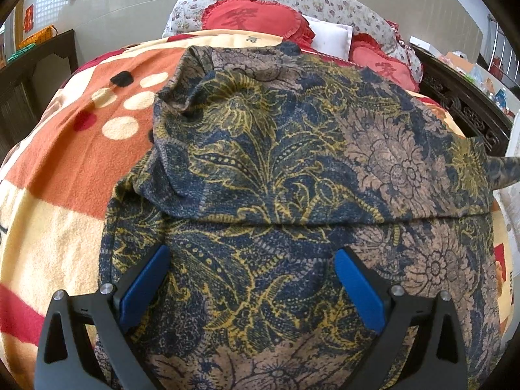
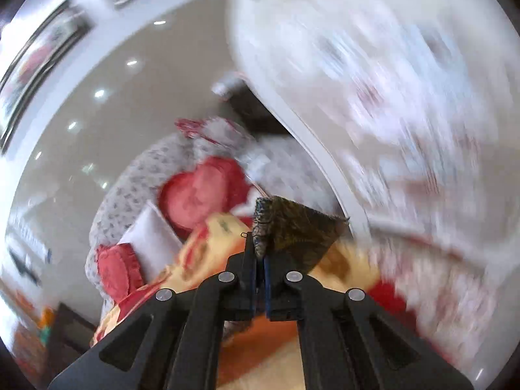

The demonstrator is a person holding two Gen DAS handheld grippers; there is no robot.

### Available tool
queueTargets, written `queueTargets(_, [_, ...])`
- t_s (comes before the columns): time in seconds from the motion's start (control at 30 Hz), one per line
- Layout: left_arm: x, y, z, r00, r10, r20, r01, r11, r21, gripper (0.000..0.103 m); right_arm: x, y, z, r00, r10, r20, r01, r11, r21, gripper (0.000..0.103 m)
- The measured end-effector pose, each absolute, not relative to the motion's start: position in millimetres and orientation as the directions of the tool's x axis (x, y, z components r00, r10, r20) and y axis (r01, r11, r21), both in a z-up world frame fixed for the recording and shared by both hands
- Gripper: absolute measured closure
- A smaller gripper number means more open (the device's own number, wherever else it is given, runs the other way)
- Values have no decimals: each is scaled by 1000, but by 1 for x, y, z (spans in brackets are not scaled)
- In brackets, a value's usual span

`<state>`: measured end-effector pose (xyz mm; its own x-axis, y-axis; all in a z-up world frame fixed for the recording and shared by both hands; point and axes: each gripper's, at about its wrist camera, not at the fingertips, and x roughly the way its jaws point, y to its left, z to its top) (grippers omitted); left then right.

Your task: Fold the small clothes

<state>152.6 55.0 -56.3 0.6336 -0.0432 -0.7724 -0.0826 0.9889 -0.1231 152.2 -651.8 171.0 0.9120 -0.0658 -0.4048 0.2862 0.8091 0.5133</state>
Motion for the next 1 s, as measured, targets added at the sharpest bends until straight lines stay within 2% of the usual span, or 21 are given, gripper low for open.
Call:
queueTargets(0.1, [151,57,-56,638,-53,-768,-82,987,-136,0,162,-605,208,929,-12,-370,176,894,413,91])
queueTargets(0.23, [150,61,-56,644,-69,-762,-80,984,-157,0,179,-530,212,927,130,-352,15,925,381,91])
queueTargets(0.5, [145,73,-54,670,-124,-732,-87,966,-243,0,195,-325,172,775,498,-390,-399,863,309,91])
queueTargets(0.63, [144,76,-53,677,-138,-723,-89,960,-267,0,199,-233,130,665,621,-415,-534,783,318,91])
queueTargets(0.7, [143,75,-53,679,-141,-721,-89,958,-271,0,207,-193,101,622,643,-446,-555,764,328,91])
queueTargets(0.8, [143,77,-52,680,-149,-718,-87,956,-281,0,222,-138,35,577,608,-545,-521,788,327,91])
queueTargets(0.9, [141,79,-52,683,-160,-713,-85,952,-295,0,227,-117,-22,521,547,-655,-473,824,313,90])
queueTargets(1.0, [141,78,-52,683,-160,-712,-82,953,-293,0,214,-120,-45,480,513,-712,-462,838,291,87])
